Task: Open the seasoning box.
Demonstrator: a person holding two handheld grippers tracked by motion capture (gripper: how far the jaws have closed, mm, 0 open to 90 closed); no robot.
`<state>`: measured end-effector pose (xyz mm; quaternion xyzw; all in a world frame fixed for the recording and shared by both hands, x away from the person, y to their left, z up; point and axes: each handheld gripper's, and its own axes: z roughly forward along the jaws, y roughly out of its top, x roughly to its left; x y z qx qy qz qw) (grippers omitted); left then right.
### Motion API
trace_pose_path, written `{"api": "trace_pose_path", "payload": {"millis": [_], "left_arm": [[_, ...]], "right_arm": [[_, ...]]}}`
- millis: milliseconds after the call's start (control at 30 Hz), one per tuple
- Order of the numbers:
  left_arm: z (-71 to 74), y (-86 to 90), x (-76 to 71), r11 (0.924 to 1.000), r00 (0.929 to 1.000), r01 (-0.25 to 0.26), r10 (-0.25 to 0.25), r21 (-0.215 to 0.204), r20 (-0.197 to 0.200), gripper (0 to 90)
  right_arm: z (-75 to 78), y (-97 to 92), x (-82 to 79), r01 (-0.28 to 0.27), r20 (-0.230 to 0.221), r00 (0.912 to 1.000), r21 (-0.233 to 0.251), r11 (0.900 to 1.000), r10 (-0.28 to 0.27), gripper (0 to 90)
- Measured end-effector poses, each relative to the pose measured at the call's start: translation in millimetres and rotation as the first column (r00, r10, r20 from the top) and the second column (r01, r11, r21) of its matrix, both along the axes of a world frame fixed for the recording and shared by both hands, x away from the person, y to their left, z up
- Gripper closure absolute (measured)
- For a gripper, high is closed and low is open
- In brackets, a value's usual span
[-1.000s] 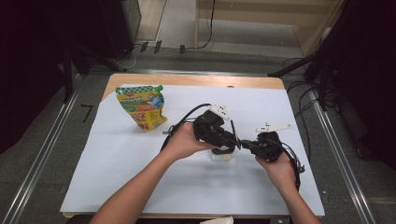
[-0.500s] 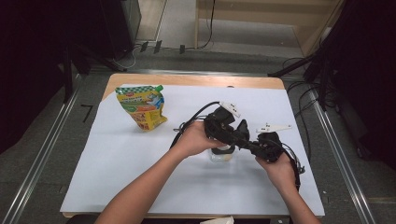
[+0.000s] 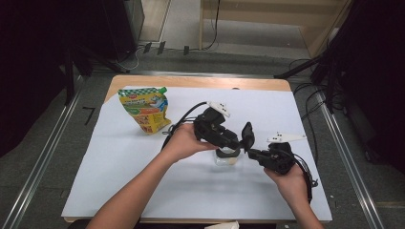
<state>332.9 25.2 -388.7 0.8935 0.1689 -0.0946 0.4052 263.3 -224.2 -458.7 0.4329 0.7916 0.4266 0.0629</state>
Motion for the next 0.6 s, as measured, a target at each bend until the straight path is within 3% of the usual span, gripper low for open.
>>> {"api": "trace_pose_path", "payload": {"millis": [100,167,267,400,500,600], "left_arm": [[-1.5,12.2,-3.0,0.9999,0.9998,-0.010,0.010,-0.002,0.019,57.1],[-3.1,20.6,-3.8,0.9999,0.9999,-0.016,0.016,-0.004,0.006,59.1],[-6.4,32.6,-2.8,0.9973,0.9974,-0.070,0.070,0.022,-0.015,58.2],[-11.3,49.6,-0.3,0.9956,0.9951,-0.094,0.094,0.001,-0.030,55.7],[-11.1,60.2,0.7,0.9938,0.9936,-0.110,0.111,0.010,-0.021,50.6],[-8.7,70.6,-0.4,0.9909,0.9911,-0.133,0.132,-0.024,-0.017,46.9]], "right_arm": [[1.5,4.6,-7.9,-0.018,-0.008,0.9998,0.013,0.9998,0.018,81.7],[0.6,11.7,-16.5,-0.042,-0.012,0.9990,0.008,0.9991,0.043,78.8],[1.7,15.6,-21.9,-0.053,-0.014,0.9985,0.008,0.9986,0.053,77.8],[5.0,24.3,-31.1,-0.079,0.001,0.9969,0.034,0.9963,0.079,73.2],[3.6,33.4,-35.9,-0.112,0.015,0.9937,0.038,0.9931,0.111,66.2],[2.2,43.0,-37.4,-0.152,0.017,0.9883,0.030,0.9879,0.152,58.4]]}}
